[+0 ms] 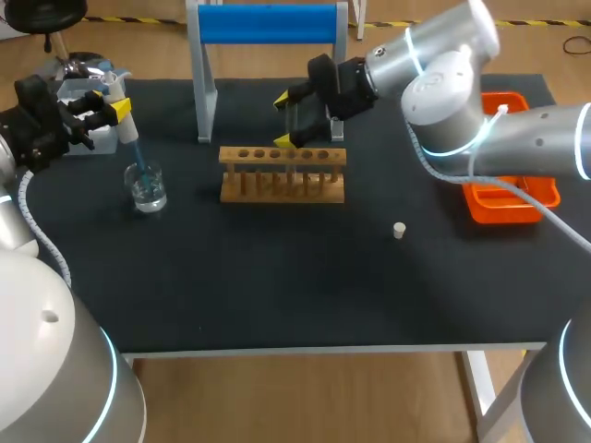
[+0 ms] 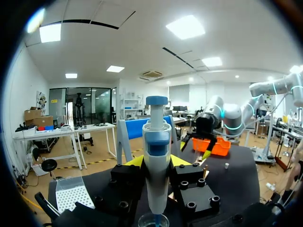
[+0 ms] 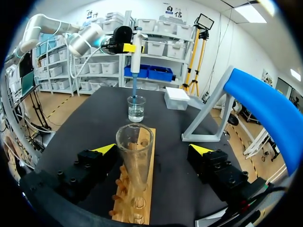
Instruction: Invert the test tube, pick up the pipette, mount the tip to pipette, aspirate from beaker and dispense into the tube, eject the tip, return the pipette, and cap with the stopper.
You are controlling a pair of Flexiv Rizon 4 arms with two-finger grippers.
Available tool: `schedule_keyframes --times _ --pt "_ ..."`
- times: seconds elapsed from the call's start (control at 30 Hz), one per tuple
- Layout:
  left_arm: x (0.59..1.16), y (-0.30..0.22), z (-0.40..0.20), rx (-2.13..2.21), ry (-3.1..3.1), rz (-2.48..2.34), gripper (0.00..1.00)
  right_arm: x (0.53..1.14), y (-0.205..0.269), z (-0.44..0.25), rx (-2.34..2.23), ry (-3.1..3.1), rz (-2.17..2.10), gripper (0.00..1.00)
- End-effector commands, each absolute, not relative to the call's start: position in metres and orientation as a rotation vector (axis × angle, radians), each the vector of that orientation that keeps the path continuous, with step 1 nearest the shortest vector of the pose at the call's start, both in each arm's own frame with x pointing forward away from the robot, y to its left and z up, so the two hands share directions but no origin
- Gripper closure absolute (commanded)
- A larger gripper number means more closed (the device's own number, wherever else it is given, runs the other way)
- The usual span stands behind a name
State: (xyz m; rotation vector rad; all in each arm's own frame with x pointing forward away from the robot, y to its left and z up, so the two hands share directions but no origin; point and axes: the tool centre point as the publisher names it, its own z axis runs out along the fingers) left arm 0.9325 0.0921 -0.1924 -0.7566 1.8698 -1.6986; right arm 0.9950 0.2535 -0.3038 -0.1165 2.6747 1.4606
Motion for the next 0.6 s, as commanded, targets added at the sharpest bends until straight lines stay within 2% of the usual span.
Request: schedule_keyframes --times 0.03,0.6 --pt "0.9329 0.0914 -0.1927 -0.757 1.868 -1.697 1.00 0.9974 0.2562 -0.3062 -0.115 2.685 1.446 0.00" --pt "0.9329 0.0914 -0.1927 -0.757 1.868 -1.697 1.00 0.9966 0.2583 -0.3107 -0.112 2.696 1.427 0.00"
